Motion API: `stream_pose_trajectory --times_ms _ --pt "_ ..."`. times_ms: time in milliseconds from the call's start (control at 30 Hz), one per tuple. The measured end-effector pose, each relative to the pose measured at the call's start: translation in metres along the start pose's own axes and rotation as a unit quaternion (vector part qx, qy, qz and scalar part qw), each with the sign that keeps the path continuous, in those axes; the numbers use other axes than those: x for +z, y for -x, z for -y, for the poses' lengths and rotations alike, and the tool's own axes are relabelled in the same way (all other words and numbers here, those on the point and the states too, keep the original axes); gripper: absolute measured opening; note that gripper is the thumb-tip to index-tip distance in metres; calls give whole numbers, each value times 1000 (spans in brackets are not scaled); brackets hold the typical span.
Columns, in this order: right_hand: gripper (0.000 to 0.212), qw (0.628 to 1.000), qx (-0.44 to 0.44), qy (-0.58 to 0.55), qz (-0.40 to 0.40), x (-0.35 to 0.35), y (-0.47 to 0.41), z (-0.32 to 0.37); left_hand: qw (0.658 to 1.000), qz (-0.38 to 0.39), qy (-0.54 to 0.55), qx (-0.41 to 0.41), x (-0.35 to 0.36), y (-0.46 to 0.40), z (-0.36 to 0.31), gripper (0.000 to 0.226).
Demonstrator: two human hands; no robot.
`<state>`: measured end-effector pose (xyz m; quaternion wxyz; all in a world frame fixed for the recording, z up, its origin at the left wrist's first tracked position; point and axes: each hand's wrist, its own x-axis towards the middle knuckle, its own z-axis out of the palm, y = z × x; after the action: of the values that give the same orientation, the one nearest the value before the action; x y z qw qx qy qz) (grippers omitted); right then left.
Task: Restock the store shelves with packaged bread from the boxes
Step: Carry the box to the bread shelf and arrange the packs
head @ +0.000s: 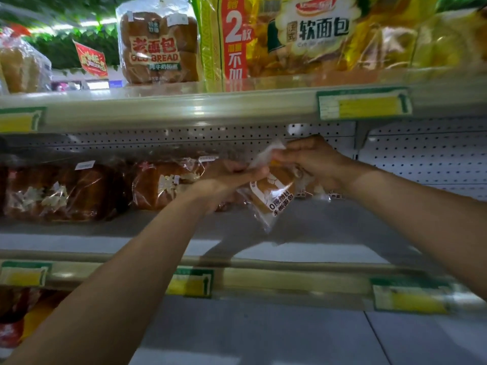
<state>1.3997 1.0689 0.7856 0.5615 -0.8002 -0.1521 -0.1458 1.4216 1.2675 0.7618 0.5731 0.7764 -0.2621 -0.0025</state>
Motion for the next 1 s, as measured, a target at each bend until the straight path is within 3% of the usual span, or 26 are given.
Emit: stream_pose_trajectory --times_ms 100,200,300,367,500,567,667,733,800,1000 --pt "18 996 26 -63 -65 -20 8 -12 999 6 43 -2 12 -13 1 29" --pt "32 995 54 -66 -52 -39 17 -22 1000 -12 8 24 24 -24 0 25" --pt "18 997 69 18 22 -59 25 -26 998 -12 -38 55 33 -32 -6 21" --pt "8 996 74 38 26 -70 25 -33 996 -1 -55 69 38 -38 -8 18" --pt "13 994 101 35 -40 -86 22 -55 992 -51 -30 112 45 -62 4 28" --pt "21 989 114 12 -89 -94 19 -73 983 -72 -91 141 38 -74 16 45" --pt "24 978 143 0 -151 -99 12 -101 919 -41 -351 175 25 -87 40 76" --pt "25 973 155 4 -173 -93 5 -114 874 -16 -450 182 22 -91 54 89" --pt "33 972 153 15 -177 -84 -2 -124 846 2 -505 170 23 -94 61 93" --pt "41 968 163 66 -179 -72 -23 -135 819 -8 -557 137 28 -96 64 89"
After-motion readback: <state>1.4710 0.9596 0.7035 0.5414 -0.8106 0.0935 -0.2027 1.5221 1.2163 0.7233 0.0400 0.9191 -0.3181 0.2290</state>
